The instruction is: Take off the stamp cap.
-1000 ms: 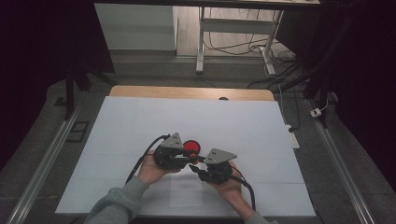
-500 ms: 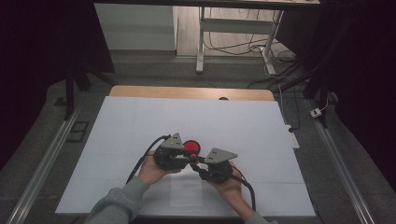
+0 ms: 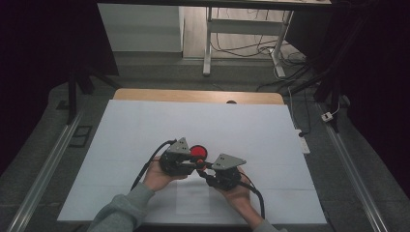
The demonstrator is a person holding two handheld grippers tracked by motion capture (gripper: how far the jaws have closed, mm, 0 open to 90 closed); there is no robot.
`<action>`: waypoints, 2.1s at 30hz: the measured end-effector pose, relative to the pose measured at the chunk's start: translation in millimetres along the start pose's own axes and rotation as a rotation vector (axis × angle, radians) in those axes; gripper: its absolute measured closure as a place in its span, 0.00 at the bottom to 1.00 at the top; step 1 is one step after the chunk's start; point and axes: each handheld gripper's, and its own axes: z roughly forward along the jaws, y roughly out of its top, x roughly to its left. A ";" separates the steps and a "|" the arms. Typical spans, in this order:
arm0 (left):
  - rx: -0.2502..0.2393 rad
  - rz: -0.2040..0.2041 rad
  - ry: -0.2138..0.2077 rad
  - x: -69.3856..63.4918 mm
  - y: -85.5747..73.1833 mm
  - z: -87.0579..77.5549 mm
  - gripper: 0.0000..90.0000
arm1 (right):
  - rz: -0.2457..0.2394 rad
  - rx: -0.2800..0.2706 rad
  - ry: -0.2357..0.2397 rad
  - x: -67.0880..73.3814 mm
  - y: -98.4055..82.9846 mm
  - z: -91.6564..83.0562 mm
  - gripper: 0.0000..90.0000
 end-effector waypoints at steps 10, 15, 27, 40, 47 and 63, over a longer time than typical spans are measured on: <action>-0.001 0.001 -0.001 0.0 -0.4 0.2 0.80 | -0.004 -0.004 -0.006 0.4 -0.7 0.0 0.71; -0.003 0.001 -0.001 0.0 -0.7 0.4 0.80 | -0.010 -0.004 -0.013 1.4 -1.0 -0.2 0.71; 0.005 -0.010 0.008 -0.5 -1.2 1.2 0.80 | -0.009 0.001 -0.031 3.0 -2.9 0.5 0.72; 0.007 -0.008 0.010 -0.8 -1.5 0.8 0.80 | -0.006 -0.008 -0.032 3.5 -4.5 0.6 0.72; 0.006 -0.009 0.011 -0.8 -2.0 1.4 0.80 | -0.005 -0.007 -0.037 3.9 -5.3 1.1 0.72; 0.011 -0.008 0.010 -0.8 -2.6 2.1 0.80 | -0.017 0.004 -0.034 4.1 -5.6 1.3 0.72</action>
